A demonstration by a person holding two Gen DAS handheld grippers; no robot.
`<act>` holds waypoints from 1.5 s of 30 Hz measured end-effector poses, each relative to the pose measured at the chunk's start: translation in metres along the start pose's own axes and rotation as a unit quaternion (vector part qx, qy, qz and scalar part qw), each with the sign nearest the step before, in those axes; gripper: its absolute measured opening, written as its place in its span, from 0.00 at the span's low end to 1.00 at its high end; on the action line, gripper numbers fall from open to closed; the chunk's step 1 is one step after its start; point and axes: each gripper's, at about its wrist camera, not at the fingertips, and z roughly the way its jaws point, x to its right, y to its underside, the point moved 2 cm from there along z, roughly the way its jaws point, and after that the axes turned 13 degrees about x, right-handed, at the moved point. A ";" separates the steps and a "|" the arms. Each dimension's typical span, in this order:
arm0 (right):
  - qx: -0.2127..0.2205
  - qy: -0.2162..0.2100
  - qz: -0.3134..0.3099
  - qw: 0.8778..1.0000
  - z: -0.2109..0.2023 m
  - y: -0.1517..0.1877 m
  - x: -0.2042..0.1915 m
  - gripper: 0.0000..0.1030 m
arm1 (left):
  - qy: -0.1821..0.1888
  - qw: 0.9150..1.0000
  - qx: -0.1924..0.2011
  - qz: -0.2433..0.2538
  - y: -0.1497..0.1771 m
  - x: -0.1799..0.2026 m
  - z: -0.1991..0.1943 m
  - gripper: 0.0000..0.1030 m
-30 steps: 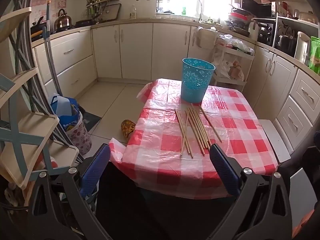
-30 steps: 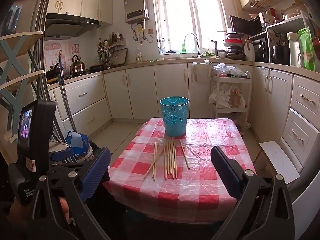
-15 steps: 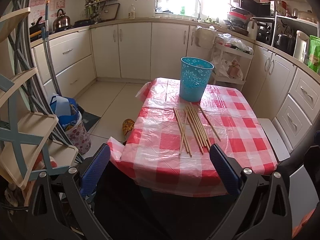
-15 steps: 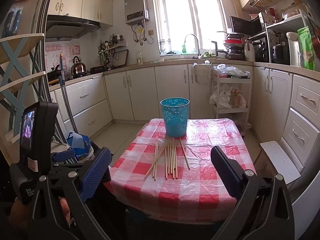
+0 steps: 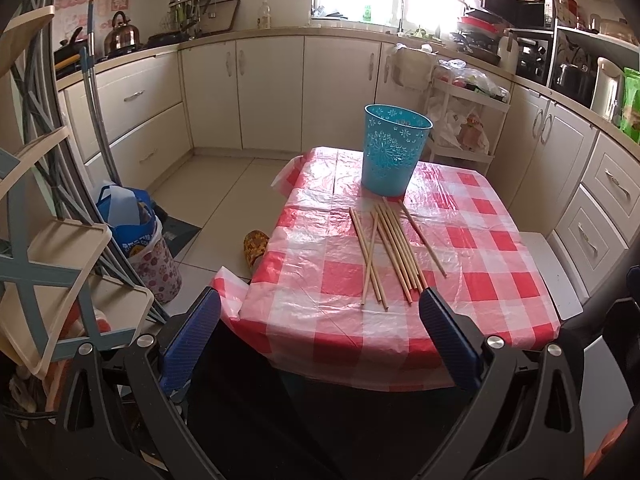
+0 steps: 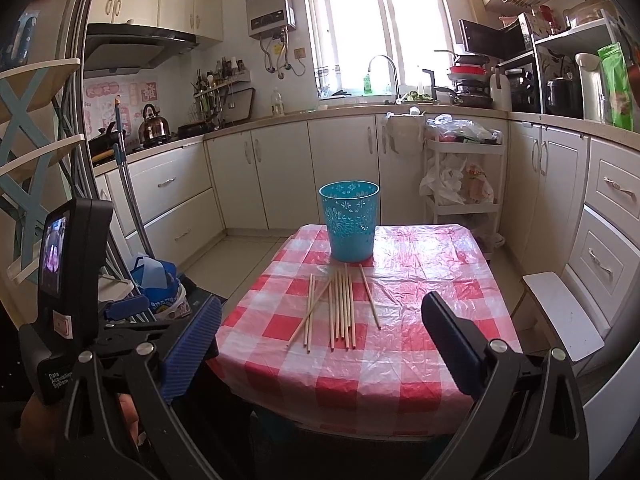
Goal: Organize utensils
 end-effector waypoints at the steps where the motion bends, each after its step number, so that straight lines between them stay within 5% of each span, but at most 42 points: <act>1: -0.001 0.000 0.000 1.000 0.001 0.000 0.000 0.93 | 0.000 1.000 -0.001 0.000 0.000 0.000 0.001 0.93; 45: -0.048 0.003 0.018 0.999 0.049 0.019 0.016 0.93 | -0.007 0.999 -0.041 0.001 0.007 0.004 0.057 0.93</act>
